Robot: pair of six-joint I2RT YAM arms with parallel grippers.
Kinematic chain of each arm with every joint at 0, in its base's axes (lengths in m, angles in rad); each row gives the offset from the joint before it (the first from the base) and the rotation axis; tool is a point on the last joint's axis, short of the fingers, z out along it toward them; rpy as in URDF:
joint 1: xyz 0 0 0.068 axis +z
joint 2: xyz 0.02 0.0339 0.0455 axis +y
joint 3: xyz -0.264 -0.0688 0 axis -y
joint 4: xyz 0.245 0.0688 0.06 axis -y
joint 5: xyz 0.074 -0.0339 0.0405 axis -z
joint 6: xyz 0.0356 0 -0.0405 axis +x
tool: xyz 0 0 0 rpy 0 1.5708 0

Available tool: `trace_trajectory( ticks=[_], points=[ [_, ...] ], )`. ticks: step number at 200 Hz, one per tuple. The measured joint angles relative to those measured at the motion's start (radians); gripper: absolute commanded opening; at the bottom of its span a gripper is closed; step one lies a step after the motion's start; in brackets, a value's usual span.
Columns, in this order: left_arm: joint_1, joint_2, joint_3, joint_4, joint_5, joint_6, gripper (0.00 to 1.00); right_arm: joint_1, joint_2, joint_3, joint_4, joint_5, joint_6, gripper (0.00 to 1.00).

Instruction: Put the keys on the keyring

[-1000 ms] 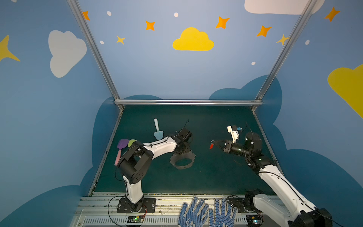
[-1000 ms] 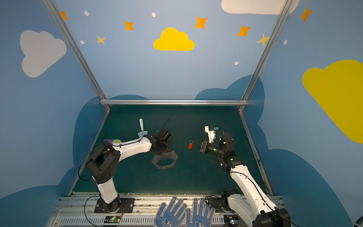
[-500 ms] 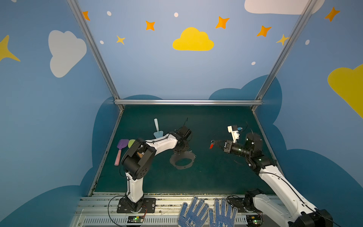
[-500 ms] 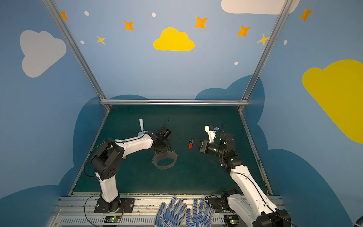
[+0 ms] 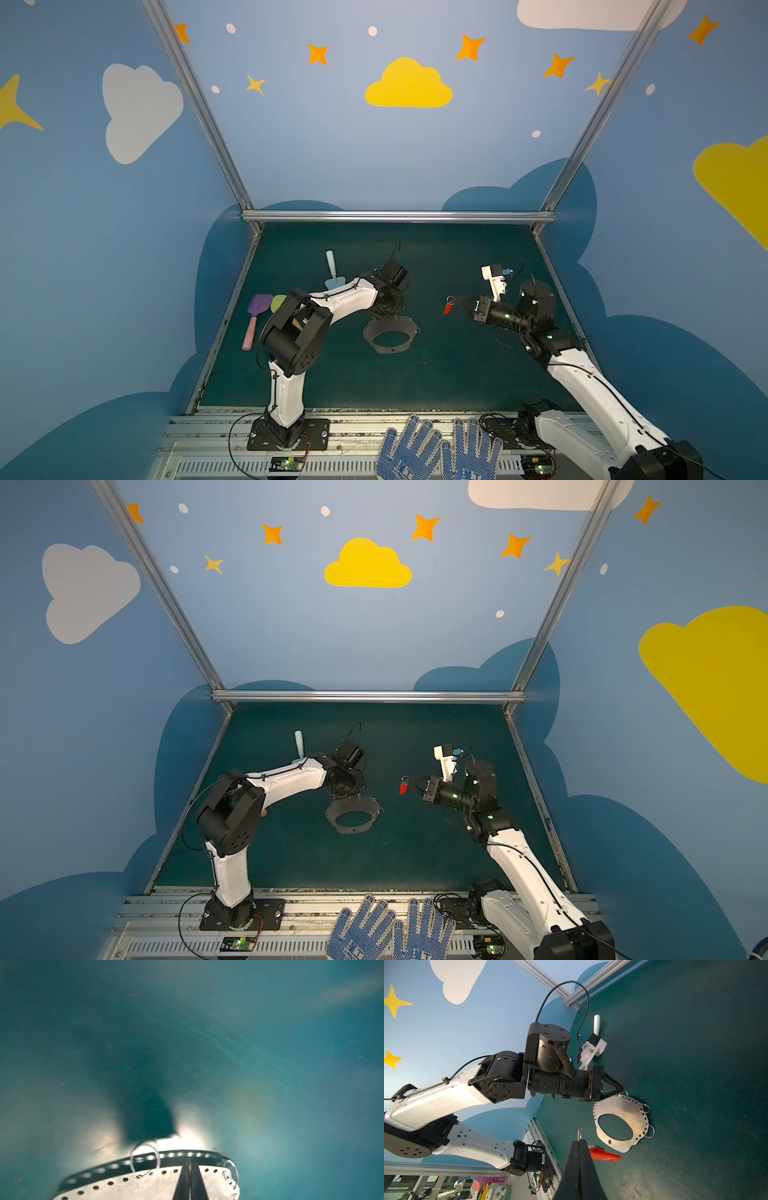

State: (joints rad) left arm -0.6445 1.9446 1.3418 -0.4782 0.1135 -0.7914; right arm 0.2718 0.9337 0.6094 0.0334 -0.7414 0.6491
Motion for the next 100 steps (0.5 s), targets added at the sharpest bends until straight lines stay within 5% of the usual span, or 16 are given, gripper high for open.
trace_trajectory(
  ticks=[50,66,100],
  points=[
    [-0.003,0.035,0.035,0.003,0.063,0.011,0.04,0.0,0.0,0.0,0.0,0.002,0.001,0.0],
    [0.007,0.048,0.037,0.001,0.074,0.018,0.24,0.0,0.0,-0.005,0.009,0.002,0.002,0.0],
    [0.016,0.047,0.032,-0.007,0.064,0.024,0.37,0.0,0.006,-0.012,0.015,0.002,0.006,0.0]
  ],
)
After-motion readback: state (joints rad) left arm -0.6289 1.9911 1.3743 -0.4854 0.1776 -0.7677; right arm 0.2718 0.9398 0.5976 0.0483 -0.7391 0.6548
